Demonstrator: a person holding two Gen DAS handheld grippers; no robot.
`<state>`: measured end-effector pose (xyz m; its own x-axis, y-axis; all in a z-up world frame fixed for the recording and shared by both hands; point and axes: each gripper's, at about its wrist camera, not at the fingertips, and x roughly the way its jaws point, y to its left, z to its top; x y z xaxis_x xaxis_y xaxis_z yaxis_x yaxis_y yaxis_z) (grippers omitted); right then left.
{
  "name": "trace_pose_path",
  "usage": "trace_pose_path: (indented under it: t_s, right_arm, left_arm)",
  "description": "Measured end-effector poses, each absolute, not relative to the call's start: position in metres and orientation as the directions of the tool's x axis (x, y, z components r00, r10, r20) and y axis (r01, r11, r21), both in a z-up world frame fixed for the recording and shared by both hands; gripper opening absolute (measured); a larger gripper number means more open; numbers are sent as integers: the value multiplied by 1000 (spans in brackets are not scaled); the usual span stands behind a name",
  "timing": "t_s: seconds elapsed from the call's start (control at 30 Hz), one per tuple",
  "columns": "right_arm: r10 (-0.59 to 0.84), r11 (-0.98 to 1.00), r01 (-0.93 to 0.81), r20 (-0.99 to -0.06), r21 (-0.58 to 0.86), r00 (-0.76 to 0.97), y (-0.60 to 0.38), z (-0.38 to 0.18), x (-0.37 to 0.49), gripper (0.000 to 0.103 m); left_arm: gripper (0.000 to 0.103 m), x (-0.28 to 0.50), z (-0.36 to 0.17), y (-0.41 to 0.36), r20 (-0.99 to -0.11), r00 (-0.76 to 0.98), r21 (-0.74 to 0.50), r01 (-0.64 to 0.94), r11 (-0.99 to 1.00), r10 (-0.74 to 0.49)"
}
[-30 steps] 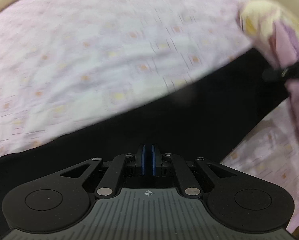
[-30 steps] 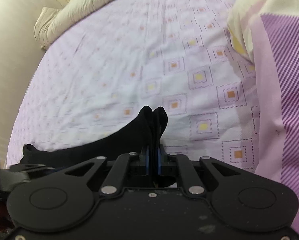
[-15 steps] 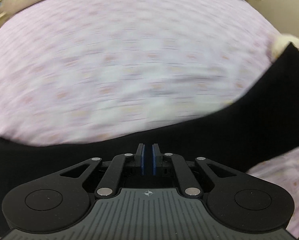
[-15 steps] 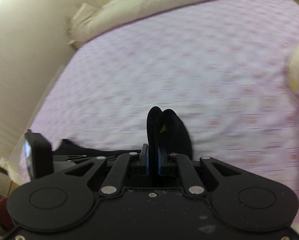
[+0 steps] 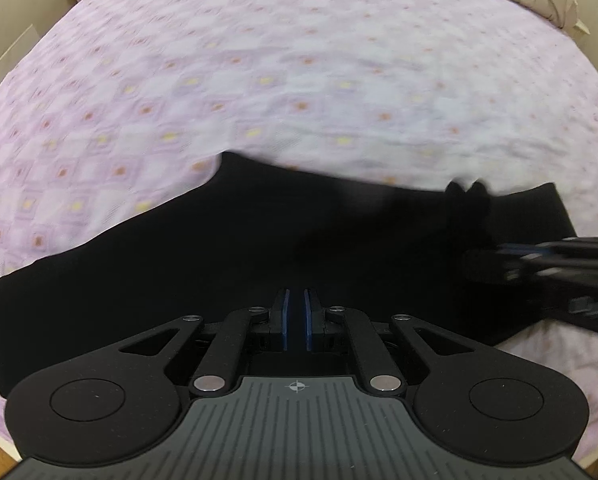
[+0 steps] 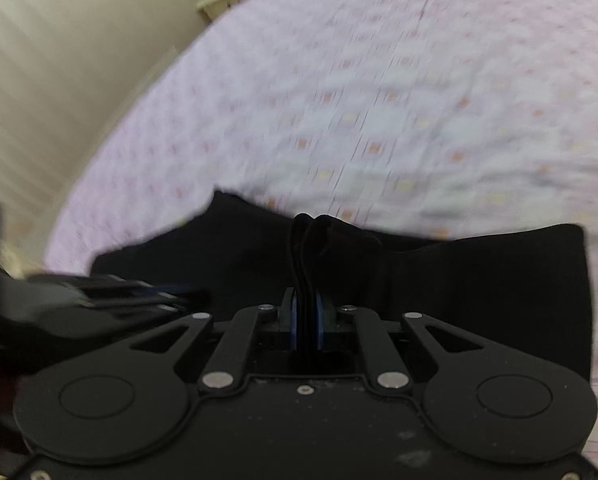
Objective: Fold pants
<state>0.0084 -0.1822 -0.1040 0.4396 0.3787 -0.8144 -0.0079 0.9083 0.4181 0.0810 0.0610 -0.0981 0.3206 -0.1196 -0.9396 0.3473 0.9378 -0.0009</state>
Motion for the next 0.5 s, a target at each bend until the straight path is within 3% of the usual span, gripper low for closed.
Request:
trace_pose_path:
  t_s: [0.1,0.2,0.5]
  right_arm:
    - [334,934,-29,-847,355,414,-153,-124,15,16]
    - [325,941,-56,-850,333,415,-140,-140,17,32]
    - [370,920,-54,-812,389,451,-149,-111,-16,35]
  left_arm:
    - [9,84,-99,73,-941,313,-8,365,931,-131]
    - [8,84,-99,81,-939,308,-24,388,921,-154]
    - [8,79,-79,65,-912,320,-91,450,888,-256]
